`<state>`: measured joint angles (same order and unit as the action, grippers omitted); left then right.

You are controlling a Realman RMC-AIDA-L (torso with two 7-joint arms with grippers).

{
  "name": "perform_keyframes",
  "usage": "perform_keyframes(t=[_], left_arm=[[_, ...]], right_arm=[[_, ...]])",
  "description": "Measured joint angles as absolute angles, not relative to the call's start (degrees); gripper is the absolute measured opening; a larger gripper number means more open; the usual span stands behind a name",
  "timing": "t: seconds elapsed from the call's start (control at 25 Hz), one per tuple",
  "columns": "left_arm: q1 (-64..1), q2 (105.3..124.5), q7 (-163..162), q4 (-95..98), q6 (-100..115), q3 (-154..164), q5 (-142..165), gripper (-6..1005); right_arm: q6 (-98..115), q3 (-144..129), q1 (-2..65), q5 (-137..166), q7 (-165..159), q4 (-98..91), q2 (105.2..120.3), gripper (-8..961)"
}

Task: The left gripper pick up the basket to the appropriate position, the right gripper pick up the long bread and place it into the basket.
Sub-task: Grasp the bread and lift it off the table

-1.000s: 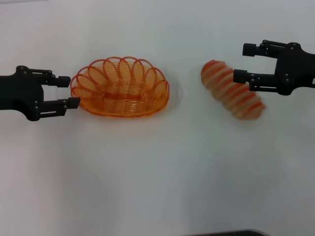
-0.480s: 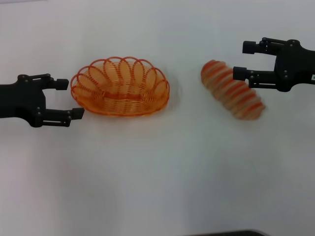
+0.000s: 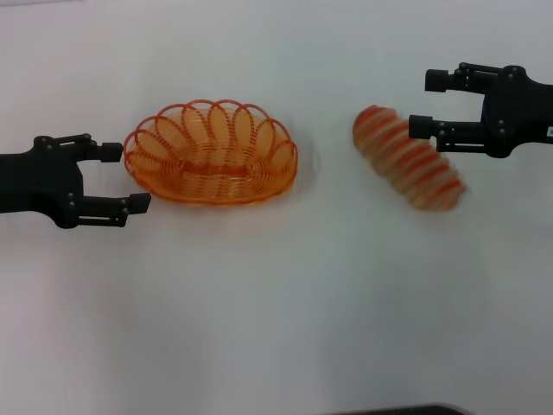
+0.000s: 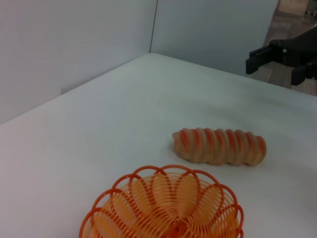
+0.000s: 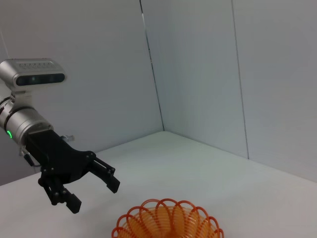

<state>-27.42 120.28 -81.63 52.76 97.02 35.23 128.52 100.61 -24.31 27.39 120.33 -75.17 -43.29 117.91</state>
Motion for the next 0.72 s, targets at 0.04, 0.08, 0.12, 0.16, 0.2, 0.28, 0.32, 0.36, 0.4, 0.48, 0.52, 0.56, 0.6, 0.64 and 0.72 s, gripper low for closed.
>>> perform_keyframes(t=[0.04,0.08,0.12,0.16,0.2,0.28,0.32,0.36,0.4,0.48,0.52,0.56,0.6,0.64,0.72], left_arm=[[-27.4,120.31,-81.6,52.7,97.0,35.2,128.5,889],[-27.4,120.32,-81.6,52.7,96.8,35.2,128.5,889],[-27.5,120.37,-81.6,52.6,96.6,35.2,128.5,888],[-27.5,120.42,-81.6,52.6,96.4,35.2,128.5,888],[-27.5,120.51,-81.6,52.6,96.1,35.2,128.5,887],[-27.5,120.69,-81.6,52.6,95.6,35.2,128.5,887],[-27.5,120.73,-81.6,52.5,95.4,35.2,128.5,887],[-27.5,120.76,-81.6,52.5,95.3,35.2,128.5,887],[-27.5,120.78,-81.6,52.4,95.3,35.3,128.5,887],[-27.6,120.78,-81.6,52.4,95.3,35.4,128.5,887],[-27.7,120.78,-81.6,52.4,95.2,35.4,128.5,887],[-27.7,120.78,-81.6,52.4,95.2,35.4,128.5,887],[-27.8,120.77,-81.6,52.4,95.0,35.4,128.5,887],[-27.8,120.77,-81.6,52.4,94.8,35.5,128.5,887],[-27.8,120.77,-81.6,52.2,94.2,35.7,128.5,888]], right_arm=[[100.6,-24.3,27.5,120.3,-75.3,-43.4,117.88,821],[100.6,-24.4,27.6,120.3,-75.5,-43.4,117.83,821],[100.6,-24.4,27.7,120.3,-75.7,-43.5,117.75,821],[100.6,-24.4,27.7,120.3,-75.9,-43.5,117.66,821],[100.6,-24.3,27.8,120.2,-76.3,-43.6,117.52,821],[100.6,-24.2,28.0,120.1,-77.3,-43.7,117.18,821],[100.6,-24.2,28.2,120.1,-78.3,-43.8,116.9,821],[100.5,-24.2,28.5,120.1,-79.6,-43.8,116.46,821],[100.4,-24.2,28.8,120.1,-80.7,-43.9,115.98,821],[100.3,-24.3,29.5,120.1,-83.8,-44.3,115.01,821],[100.4,-24.3,29.8,120.1,-85.3,-44.9,114.68,821],[100.4,-24.3,30.2,120.1,-87.1,-45.8,114.31,821],[100.5,-24.4,30.7,120.1,-89.3,-47.0,113.92,821],[100.7,-24.7,31.1,120.2,-91.1,-47.7,113.52,821],[100.9,-25.6,32.1,120.2,-95.0,-48.6,112.33,821]])
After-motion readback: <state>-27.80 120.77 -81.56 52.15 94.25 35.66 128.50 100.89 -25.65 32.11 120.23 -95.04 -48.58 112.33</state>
